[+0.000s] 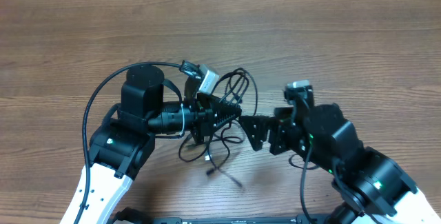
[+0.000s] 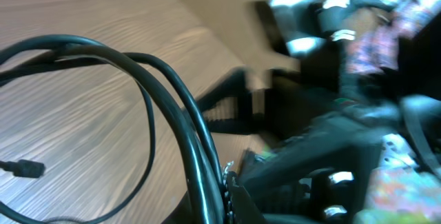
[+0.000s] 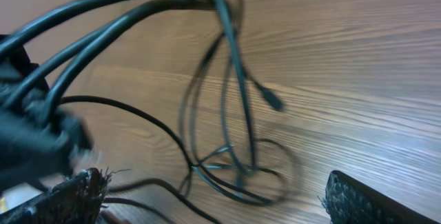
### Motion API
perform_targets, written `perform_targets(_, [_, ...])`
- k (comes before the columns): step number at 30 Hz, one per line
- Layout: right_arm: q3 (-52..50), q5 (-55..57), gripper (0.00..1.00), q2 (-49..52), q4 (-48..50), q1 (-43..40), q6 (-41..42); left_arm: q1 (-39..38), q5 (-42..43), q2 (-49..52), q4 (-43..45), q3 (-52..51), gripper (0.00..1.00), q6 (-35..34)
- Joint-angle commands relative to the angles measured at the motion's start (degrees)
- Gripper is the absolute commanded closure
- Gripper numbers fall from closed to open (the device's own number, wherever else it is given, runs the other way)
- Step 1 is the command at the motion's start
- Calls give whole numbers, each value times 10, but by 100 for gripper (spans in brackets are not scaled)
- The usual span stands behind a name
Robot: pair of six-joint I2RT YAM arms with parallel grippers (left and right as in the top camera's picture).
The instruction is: Untangle cables
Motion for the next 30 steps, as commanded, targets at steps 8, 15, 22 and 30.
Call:
perform_targets(8, [11,179,96,101,-22,-31,90,45,172,-13,40,9,96,41])
perform_targets(15, [11,196,96,24,-125,-182,84,217,-17,-12,-86,9,96,15])
perform_targets(22, [11,182,96,-37,-188,-311,24,326,-50,-10,-128,9,96,-6])
perform_targets(30, [11,74,38,-33,-201,-369,14,335,-110,-2,-156,9,96,-81])
